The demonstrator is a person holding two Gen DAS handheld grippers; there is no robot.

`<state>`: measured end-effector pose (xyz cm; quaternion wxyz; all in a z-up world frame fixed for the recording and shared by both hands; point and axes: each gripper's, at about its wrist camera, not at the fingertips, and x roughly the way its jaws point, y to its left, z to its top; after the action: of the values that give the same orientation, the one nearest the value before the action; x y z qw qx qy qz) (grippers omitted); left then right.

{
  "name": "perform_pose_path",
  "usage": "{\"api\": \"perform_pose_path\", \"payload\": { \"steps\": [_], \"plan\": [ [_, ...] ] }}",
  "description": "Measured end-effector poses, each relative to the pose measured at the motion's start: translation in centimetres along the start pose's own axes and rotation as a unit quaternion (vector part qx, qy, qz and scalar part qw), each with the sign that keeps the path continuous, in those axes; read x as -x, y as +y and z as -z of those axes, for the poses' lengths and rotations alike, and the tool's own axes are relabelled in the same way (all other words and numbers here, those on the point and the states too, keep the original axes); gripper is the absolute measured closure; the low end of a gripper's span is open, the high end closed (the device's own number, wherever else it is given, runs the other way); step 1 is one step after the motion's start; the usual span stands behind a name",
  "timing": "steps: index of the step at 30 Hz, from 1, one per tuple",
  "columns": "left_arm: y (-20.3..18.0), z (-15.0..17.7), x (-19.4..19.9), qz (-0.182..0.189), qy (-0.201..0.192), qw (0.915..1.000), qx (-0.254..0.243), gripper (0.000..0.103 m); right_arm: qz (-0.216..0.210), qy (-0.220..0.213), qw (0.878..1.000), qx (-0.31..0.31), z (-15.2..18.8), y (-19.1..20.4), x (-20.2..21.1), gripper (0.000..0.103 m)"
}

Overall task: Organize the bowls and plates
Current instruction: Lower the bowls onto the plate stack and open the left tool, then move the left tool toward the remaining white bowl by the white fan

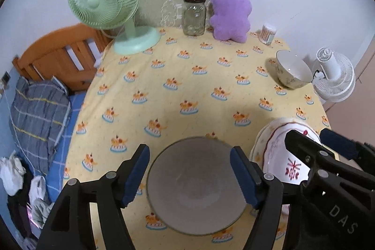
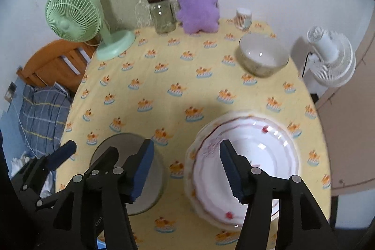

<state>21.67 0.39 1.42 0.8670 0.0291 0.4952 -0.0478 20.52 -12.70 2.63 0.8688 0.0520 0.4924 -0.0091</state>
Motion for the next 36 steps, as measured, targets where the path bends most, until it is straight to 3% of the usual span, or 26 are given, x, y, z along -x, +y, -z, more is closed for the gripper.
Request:
{"api": "perform_pose_path", "payload": {
  "steps": [4, 16, 26, 36],
  "plan": [
    [-2.4, -1.9, 0.2, -0.019, -0.004, 0.9998, -0.001, 0.029, -0.007, -0.002, 1.0, 0.013, -1.9, -2.0, 0.4, 0.04],
    [-9.1, -7.9, -2.0, -0.02, -0.022, 0.9993, 0.021, 0.029, -0.003, -0.027, 0.999, 0.038, -8.3, -8.4, -1.0, 0.04],
    [-14.3, -12.7, -6.4, -0.007, -0.034, 0.9988, 0.035, 0.029, -0.002, -0.026, 1.0, 0.014, -13.8, -14.6, -4.9, 0.04],
    [-18.5, -14.9, -11.9, -0.006, -0.018, 0.9998, 0.011, 0.029, 0.026, -0.014, 0.999, -0.027, -15.6, -19.1, -9.9, 0.04]
  ]
}}
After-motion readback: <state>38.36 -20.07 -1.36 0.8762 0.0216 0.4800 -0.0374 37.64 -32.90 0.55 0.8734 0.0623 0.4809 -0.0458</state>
